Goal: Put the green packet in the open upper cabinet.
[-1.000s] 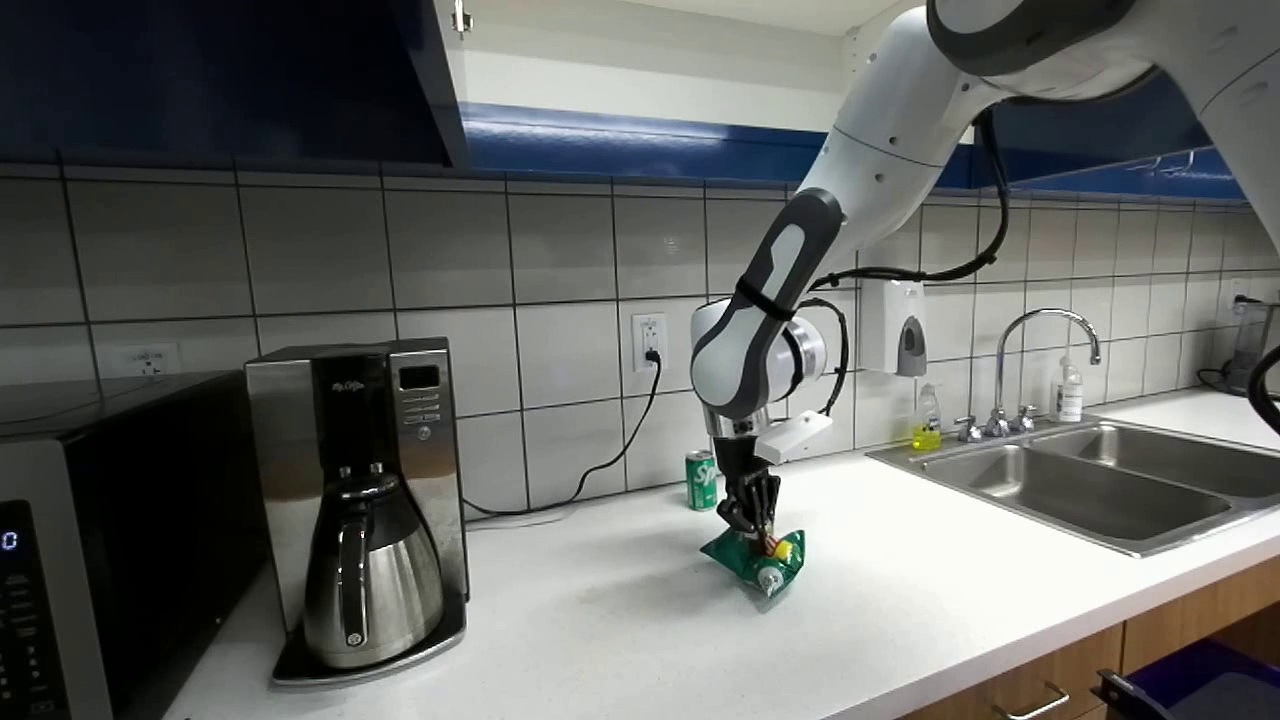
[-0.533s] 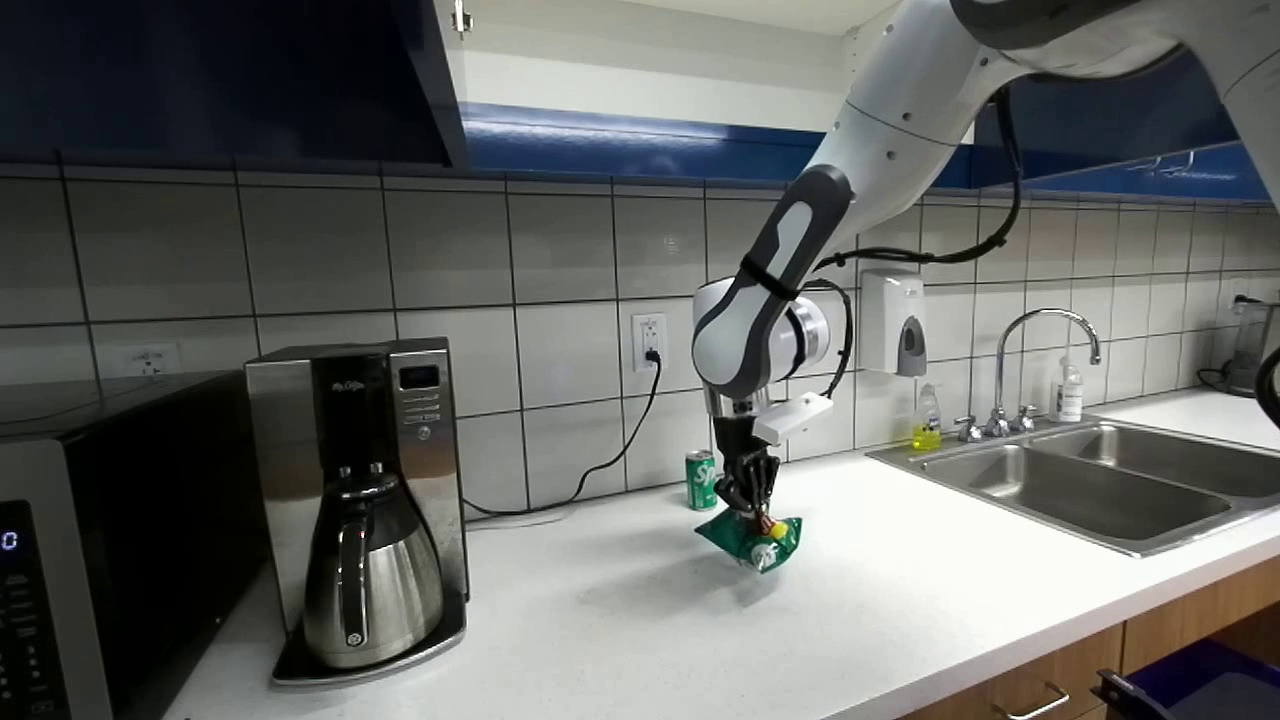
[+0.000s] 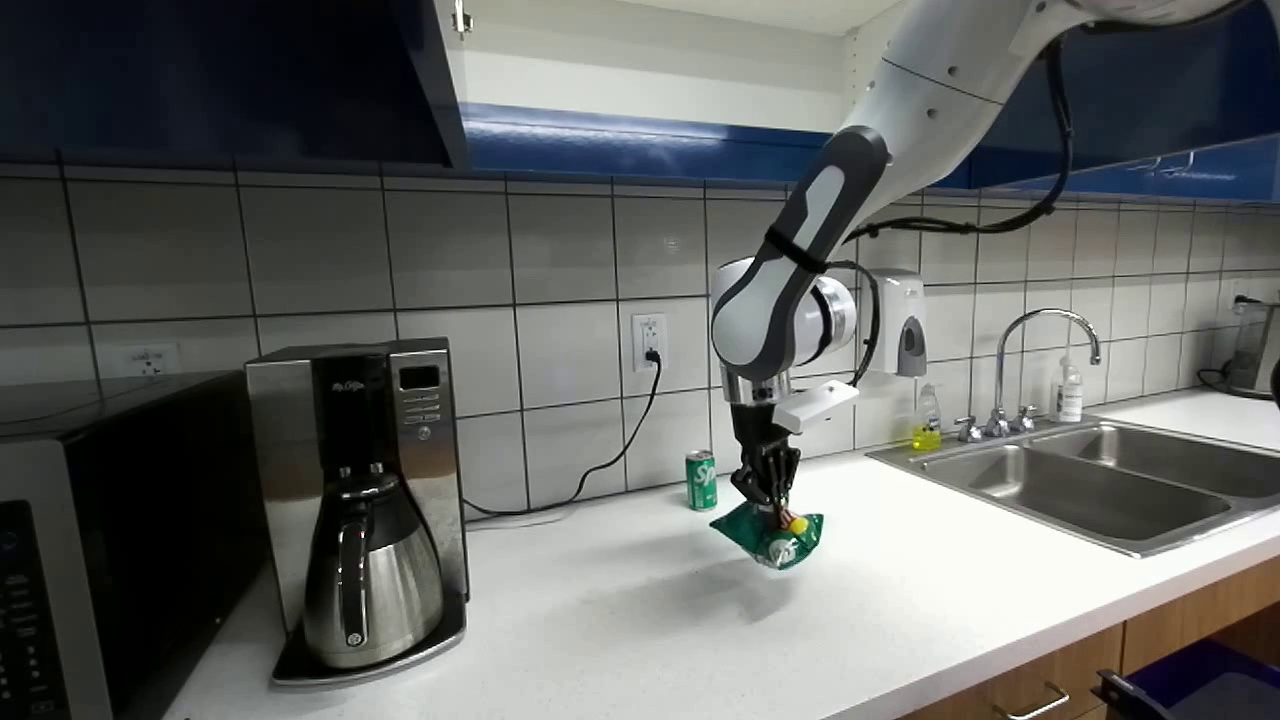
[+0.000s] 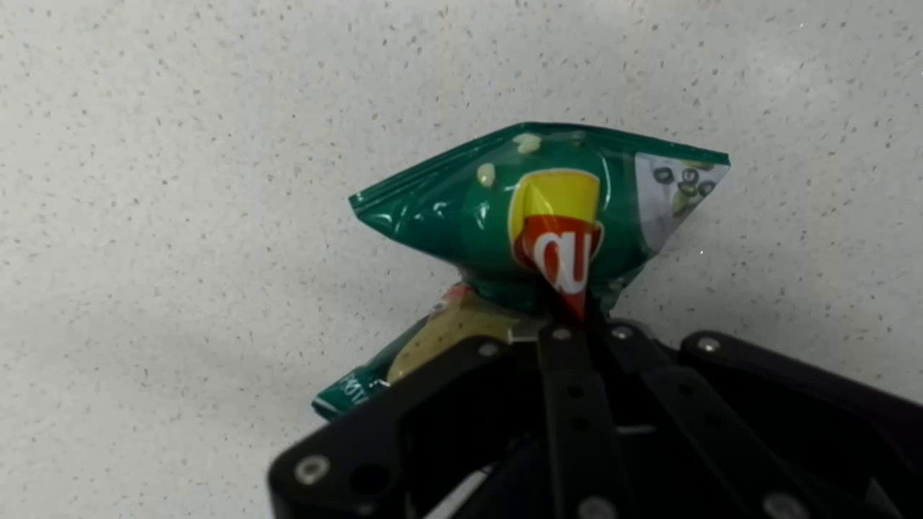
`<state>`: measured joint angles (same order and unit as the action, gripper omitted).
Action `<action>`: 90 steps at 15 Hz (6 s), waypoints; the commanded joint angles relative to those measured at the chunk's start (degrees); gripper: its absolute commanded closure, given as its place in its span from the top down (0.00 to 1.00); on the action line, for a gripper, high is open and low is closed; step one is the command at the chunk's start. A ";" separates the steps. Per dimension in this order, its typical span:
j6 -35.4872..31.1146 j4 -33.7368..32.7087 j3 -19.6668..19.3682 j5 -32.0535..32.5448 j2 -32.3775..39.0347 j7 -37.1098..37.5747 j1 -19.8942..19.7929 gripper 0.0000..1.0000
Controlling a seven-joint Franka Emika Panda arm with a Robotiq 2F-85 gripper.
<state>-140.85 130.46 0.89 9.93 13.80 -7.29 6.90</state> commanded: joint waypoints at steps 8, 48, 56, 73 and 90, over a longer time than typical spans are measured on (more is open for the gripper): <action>1.58 20.30 1.36 -2.68 -25.68 0.52 -0.91 0.00; 21.93 -14.78 1.14 -2.87 -55.74 2.22 -2.32 0.00; 22.05 -29.00 0.35 -2.90 -42.54 3.49 -3.93 0.00; 22.32 -49.73 0.45 -1.56 -19.61 7.28 -5.22 0.00; 24.41 -59.13 -0.31 -1.06 -10.73 10.73 -4.42 0.34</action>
<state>-119.24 74.77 0.64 8.02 1.49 1.37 2.46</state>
